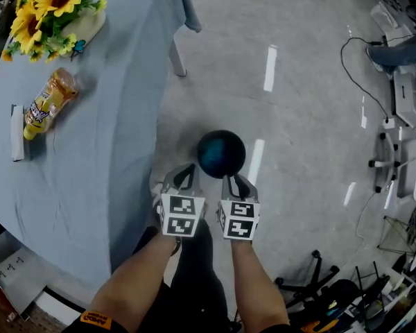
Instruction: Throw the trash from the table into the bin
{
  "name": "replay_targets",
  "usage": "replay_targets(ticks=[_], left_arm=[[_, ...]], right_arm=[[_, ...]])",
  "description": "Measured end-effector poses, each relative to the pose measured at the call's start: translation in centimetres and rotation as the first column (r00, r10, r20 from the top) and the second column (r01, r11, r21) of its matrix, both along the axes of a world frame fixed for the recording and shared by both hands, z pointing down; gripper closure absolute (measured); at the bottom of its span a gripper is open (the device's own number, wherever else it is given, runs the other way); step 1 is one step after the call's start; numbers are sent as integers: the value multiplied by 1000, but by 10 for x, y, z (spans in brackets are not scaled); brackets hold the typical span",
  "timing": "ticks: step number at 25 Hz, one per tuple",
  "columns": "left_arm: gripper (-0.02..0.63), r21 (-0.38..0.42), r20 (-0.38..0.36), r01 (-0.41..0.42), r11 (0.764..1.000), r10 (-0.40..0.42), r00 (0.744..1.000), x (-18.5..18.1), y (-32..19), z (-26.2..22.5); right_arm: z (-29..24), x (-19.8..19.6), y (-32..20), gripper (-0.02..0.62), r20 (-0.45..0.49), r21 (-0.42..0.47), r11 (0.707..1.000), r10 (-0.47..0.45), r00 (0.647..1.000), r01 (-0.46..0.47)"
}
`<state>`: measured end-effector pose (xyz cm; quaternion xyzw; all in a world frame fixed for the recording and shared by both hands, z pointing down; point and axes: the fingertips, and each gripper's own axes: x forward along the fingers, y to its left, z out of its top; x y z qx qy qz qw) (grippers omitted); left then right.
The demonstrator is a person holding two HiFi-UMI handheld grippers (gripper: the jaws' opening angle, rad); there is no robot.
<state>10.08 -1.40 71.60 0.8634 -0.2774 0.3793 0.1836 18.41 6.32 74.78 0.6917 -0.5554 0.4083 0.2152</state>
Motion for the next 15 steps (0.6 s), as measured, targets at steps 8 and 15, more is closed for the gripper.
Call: replay_targets(ticks=[8,15], left_arm=[[598,-2,-51,26,1000,-26,998,-5,10,-45],[597,-7,-58,25,1000,-25,998,-12,30,-78]], right_arm=[[-46,-6,6,532,-21,30,1000,8,1000,-7],[-96,-16,14,560,-44,65,998,-21,999,24]])
